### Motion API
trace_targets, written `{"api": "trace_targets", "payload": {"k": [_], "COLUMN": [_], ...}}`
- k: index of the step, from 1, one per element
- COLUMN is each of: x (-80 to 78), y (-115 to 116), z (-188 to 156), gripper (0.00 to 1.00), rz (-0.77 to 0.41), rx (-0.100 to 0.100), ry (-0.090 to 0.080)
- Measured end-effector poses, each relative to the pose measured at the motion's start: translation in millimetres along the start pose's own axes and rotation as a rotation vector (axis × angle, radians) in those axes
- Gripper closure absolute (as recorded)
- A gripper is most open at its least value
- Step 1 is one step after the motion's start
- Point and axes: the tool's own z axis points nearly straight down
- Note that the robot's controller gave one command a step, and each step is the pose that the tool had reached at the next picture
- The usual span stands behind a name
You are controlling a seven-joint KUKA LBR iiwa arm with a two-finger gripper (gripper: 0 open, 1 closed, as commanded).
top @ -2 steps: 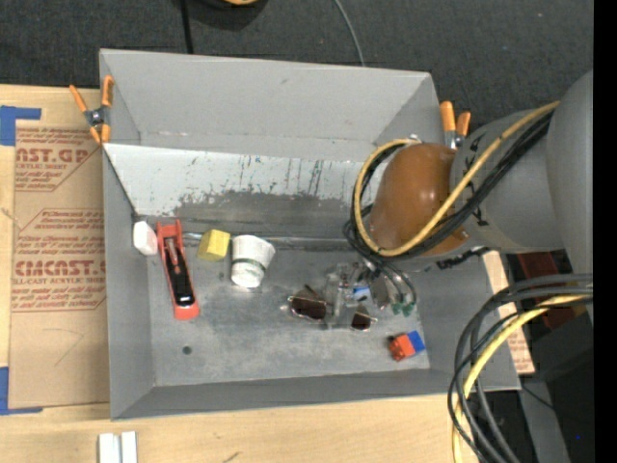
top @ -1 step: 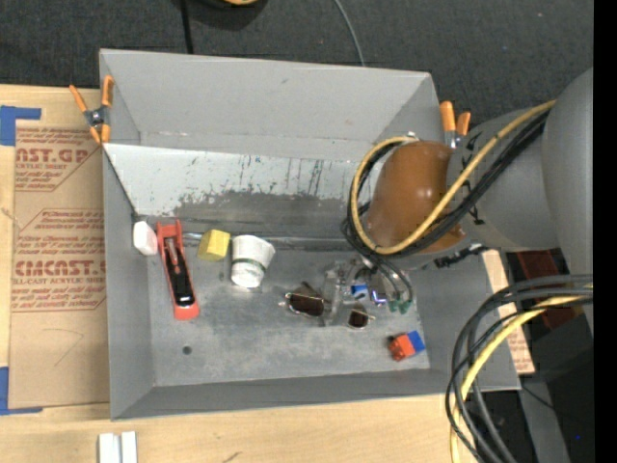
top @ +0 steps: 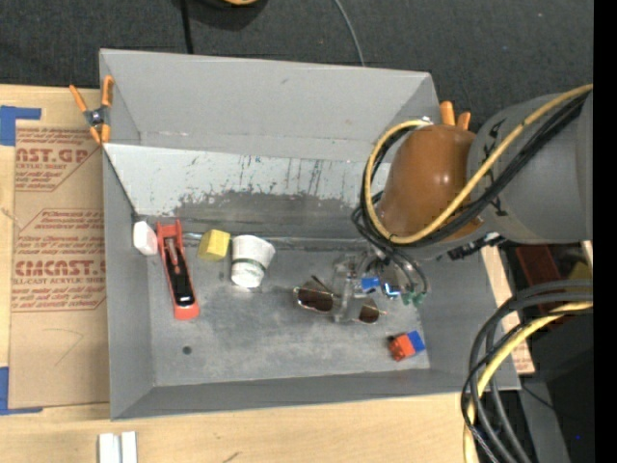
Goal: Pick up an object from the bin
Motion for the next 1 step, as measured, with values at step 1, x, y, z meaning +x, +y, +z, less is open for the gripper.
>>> {"api": "trace_targets", "payload": {"k": [1], "x": [-2.6], "y": [-0.4], "z": [-41.9], "gripper": [1.0], "rz": [0.0], "rx": [0.001], "ry": [-0.009]}}
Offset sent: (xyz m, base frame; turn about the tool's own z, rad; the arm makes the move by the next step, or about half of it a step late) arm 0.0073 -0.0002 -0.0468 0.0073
